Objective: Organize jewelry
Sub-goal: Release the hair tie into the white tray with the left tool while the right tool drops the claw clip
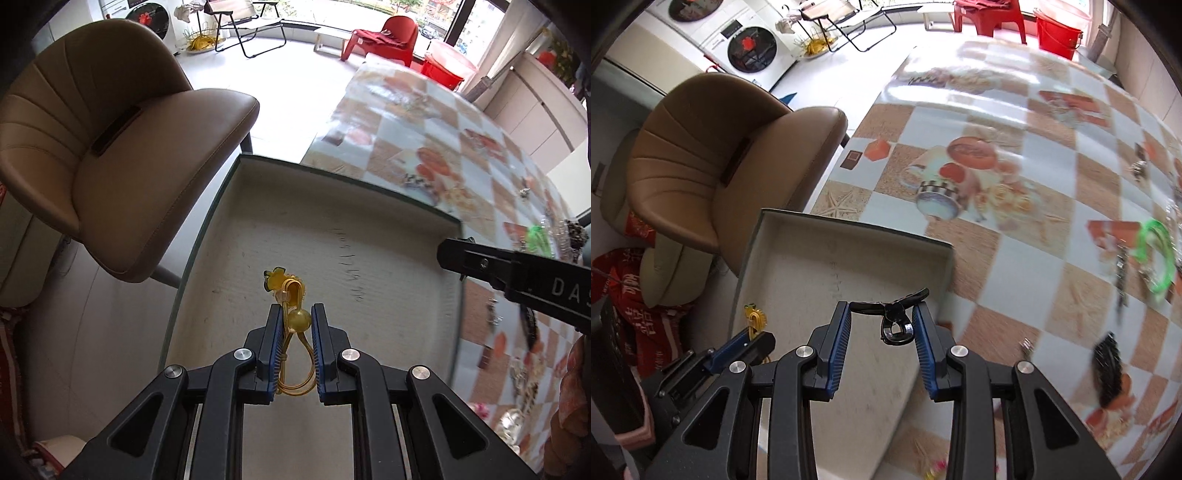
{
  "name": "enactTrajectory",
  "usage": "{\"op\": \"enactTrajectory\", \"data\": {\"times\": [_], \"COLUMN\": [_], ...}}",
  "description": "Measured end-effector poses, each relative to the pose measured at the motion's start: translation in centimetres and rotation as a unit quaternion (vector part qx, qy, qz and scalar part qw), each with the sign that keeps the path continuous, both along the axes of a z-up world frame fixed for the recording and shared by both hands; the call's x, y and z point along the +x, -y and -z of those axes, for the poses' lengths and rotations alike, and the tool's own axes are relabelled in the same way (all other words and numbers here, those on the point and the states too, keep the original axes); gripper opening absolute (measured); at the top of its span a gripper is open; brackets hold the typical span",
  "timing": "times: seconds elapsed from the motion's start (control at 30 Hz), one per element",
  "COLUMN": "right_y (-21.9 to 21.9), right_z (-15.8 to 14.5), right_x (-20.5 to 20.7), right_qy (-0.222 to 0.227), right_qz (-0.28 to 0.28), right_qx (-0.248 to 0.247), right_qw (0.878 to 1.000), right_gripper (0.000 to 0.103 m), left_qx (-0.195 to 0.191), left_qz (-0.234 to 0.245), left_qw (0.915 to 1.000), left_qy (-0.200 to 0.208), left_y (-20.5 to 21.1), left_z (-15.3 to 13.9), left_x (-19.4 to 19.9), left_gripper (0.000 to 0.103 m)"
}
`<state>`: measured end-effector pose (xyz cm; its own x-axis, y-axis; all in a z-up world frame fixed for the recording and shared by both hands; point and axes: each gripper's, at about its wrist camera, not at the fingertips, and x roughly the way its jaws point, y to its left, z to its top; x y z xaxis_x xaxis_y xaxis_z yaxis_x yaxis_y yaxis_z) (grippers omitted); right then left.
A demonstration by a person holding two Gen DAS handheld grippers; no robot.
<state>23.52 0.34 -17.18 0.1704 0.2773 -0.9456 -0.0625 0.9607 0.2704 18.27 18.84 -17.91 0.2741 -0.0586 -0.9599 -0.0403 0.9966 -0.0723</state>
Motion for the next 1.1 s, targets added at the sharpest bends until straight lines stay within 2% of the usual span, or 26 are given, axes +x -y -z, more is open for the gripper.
{"op": "enactTrajectory", "data": {"times": [0.27, 0.5, 0.57, 0.67, 0.83, 0.87, 0.9, 0.93, 0.97, 1.0, 1.1], "right_y": [-0.8, -1.0, -1.2, -1.6, -0.3, 0.0, 0.6, 1.0, 1.5, 2.1, 4.0], "right_z": [3.6, 5.1, 5.1, 5.3, 3.1, 2.5, 1.7, 1.2, 0.7, -0.1, -1.3], "right_x": [2.0, 2.4, 2.5, 2.8, 2.6, 2.4, 2.0, 1.7, 1.3, 0.7, -1.1], "right_qy": [-0.025, -0.039, -0.04, -0.049, -0.036, -0.031, -0.025, -0.022, -0.019, -0.018, -0.015], "right_qz": [0.012, 0.016, 0.016, 0.022, 0.045, 0.048, 0.053, 0.057, 0.061, 0.068, 0.081], "right_qx": [-0.025, -0.029, -0.025, -0.013, 0.016, 0.019, 0.022, 0.023, 0.025, 0.026, 0.022], "right_qw": [0.999, 0.999, 0.999, 0.998, 0.998, 0.998, 0.998, 0.998, 0.998, 0.997, 0.996], "right_gripper": [0.037, 0.038, 0.042, 0.055, 0.067, 0.068, 0.07, 0.073, 0.074, 0.075, 0.077], "left_qx": [0.018, 0.027, 0.034, 0.033, 0.038, 0.038, 0.039, 0.044, 0.051, 0.051, 0.048], "left_qz": [0.004, 0.009, 0.01, 0.01, 0.006, 0.005, 0.003, -0.005, -0.016, -0.019, -0.009], "left_qw": [0.9997, 0.9995, 0.9992, 0.9992, 0.999, 0.999, 0.9989, 0.9988, 0.9985, 0.9985, 0.9987], "left_qy": [-0.013, -0.016, -0.017, -0.02, -0.023, -0.024, -0.025, -0.02, -0.007, 0.002, -0.01], "left_y": [0.4, 0.7, 0.9, 1.2, 1.4, 1.4, 1.3, 1.2, 1.0, 1.0, 1.2], "left_z": [2.5, 3.1, 3.1, 3.1, 2.9, 2.8, 2.7, 2.5, 2.0, 1.6, 1.5], "left_x": [0.5, 0.4, 0.4, 0.5, 0.5, 0.5, 0.5, 0.4, 0.1, -0.1, -0.1], "left_gripper": [0.018, 0.019, 0.019, 0.019, 0.019, 0.033, 0.054, 0.098, 0.103, 0.103, 0.103]}}
